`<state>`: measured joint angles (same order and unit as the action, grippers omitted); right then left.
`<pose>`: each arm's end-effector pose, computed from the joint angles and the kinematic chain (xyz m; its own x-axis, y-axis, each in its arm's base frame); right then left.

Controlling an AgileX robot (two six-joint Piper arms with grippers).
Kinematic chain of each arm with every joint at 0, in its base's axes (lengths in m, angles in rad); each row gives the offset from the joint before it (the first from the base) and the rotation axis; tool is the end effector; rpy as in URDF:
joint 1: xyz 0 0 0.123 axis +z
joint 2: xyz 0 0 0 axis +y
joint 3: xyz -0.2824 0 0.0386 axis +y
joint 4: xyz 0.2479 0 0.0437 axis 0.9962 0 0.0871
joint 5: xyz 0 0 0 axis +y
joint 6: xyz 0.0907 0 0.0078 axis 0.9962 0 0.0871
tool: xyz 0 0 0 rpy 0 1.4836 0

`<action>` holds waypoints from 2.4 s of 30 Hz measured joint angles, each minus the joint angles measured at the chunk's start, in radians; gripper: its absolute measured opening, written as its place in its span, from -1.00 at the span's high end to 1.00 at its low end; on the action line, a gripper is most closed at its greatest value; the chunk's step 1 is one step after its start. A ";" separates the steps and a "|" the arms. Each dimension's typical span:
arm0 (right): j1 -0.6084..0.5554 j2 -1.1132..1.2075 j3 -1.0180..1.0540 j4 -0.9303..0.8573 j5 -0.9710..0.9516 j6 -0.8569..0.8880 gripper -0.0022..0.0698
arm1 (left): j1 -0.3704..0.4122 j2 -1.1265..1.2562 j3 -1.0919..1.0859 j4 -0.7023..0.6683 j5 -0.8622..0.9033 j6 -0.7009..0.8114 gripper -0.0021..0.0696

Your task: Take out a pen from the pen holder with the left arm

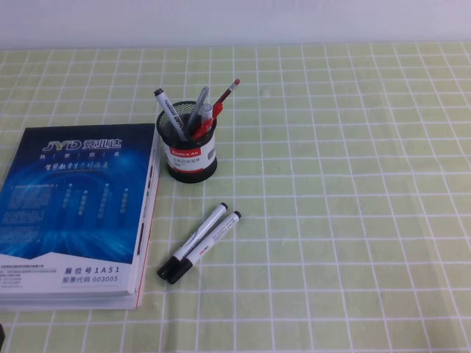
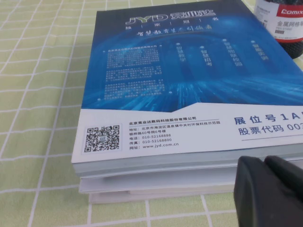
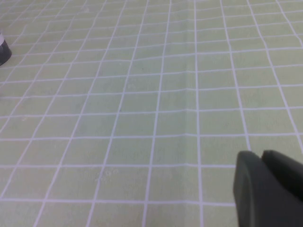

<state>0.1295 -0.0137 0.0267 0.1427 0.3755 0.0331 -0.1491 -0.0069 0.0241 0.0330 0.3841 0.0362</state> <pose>0.0514 0.0115 0.1714 -0.3165 0.1252 -0.9403 -0.1279 0.9766 0.1730 0.0521 -0.0067 0.1709 -0.2955 0.1119 -0.9488 0.1570 0.9853 0.0673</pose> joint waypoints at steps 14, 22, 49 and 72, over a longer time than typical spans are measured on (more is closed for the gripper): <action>0.000 0.000 0.000 0.000 0.000 0.000 0.98 | 0.000 0.000 0.000 0.000 0.000 0.000 0.95; 0.000 0.000 0.000 0.000 0.000 0.000 0.98 | 0.000 0.000 0.000 0.000 0.000 -0.002 0.95; 0.000 0.000 0.000 0.000 0.000 0.000 0.98 | 0.000 0.000 0.000 -0.448 -0.215 -0.004 0.95; 0.000 0.000 0.000 0.000 0.000 0.000 0.98 | 0.000 0.304 -0.215 -0.553 -0.176 0.015 0.95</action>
<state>0.1295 -0.0137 0.0267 0.1427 0.3755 0.0331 -0.1491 0.2966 -0.1905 -0.5200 0.2081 0.0517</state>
